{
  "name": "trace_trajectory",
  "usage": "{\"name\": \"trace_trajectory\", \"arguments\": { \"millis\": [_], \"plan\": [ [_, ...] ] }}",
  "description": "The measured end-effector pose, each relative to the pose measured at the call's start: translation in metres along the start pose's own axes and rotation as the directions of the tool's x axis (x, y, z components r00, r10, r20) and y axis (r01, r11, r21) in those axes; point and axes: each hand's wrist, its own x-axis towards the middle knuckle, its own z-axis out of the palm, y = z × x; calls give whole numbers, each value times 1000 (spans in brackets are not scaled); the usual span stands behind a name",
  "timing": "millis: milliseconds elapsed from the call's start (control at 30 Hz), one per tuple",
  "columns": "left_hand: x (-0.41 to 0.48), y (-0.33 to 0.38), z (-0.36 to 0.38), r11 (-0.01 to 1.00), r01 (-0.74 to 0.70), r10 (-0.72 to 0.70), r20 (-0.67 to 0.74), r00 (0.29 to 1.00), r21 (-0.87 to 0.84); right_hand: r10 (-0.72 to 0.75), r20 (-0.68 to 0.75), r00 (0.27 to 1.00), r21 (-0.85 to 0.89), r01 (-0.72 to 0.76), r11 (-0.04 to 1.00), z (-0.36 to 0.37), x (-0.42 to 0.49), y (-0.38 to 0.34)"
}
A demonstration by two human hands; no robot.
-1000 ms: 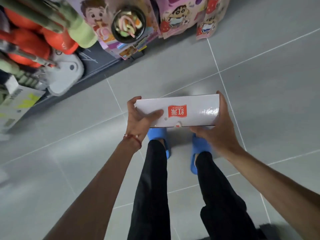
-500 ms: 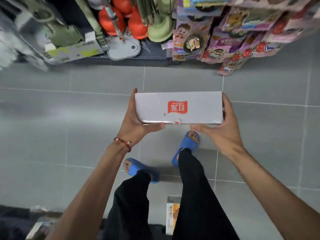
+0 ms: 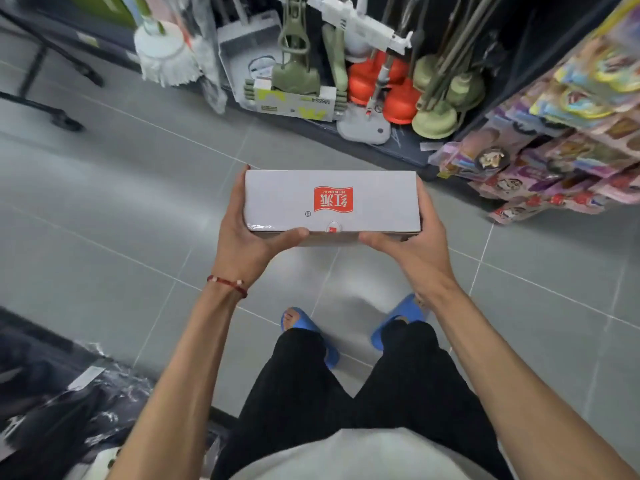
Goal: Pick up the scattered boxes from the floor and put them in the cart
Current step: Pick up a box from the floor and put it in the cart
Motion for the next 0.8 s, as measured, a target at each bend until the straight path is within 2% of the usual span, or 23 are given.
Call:
{"name": "trace_trajectory", "arguments": {
  "millis": [167,300,633,800],
  "plan": [
    [-16,13,-94,999,-33,32,-177,984,-3,-76,98,992,-27,79,997,85,-6,-50],
    [-23,23,-154,999,-16,5,-308,951,-32,-96,185,978,-43,106,993,144,-1,-87],
    [19,40,-248,986,36,-120,-542,832,-162,-103,395,913,-32,125,992,271,74,-154],
    [55,50,-293,984,39,-142,-639,756,-174,-77,533,842,-52,123,991,336,122,-186]
  ]
}}
